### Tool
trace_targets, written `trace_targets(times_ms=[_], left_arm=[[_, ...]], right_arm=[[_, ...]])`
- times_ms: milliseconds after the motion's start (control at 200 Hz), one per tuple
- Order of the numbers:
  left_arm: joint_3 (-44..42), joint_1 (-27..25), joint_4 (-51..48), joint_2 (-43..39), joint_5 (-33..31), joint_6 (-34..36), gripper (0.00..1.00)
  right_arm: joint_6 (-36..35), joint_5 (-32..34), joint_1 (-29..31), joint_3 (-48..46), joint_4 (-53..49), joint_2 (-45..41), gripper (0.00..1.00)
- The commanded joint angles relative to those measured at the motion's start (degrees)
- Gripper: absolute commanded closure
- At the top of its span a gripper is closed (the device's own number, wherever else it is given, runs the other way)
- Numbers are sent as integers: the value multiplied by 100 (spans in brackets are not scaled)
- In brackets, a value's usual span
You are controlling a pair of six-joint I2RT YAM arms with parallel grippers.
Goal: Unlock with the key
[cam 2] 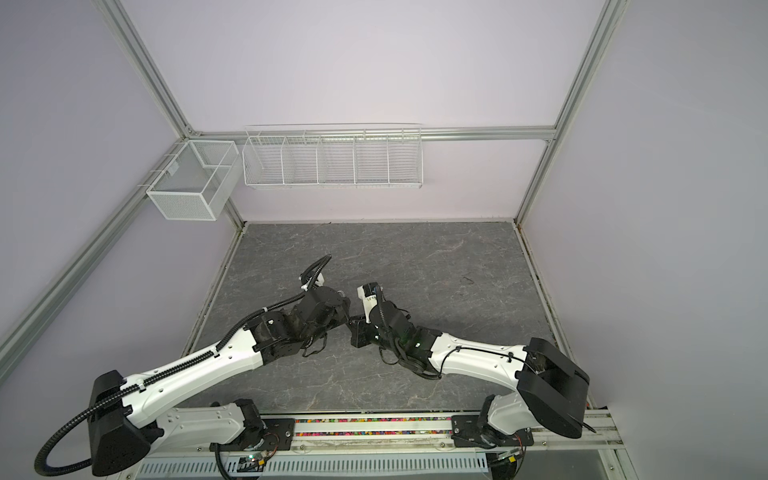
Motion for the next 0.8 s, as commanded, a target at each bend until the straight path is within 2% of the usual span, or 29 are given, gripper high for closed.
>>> trace_targets(times_ms=[0, 590, 795], left_arm=[[-7, -35, 4, 53, 230, 107, 100], [-51, -34, 22, -84, 36, 149, 100], [-108, -33, -125, -84, 156, 208, 100]], right_arm=[[-97, -150, -25, 253, 478, 28, 93], [-28, -420, 66, 286, 495, 236, 93], [-32, -373, -137, 196, 452, 8, 93]])
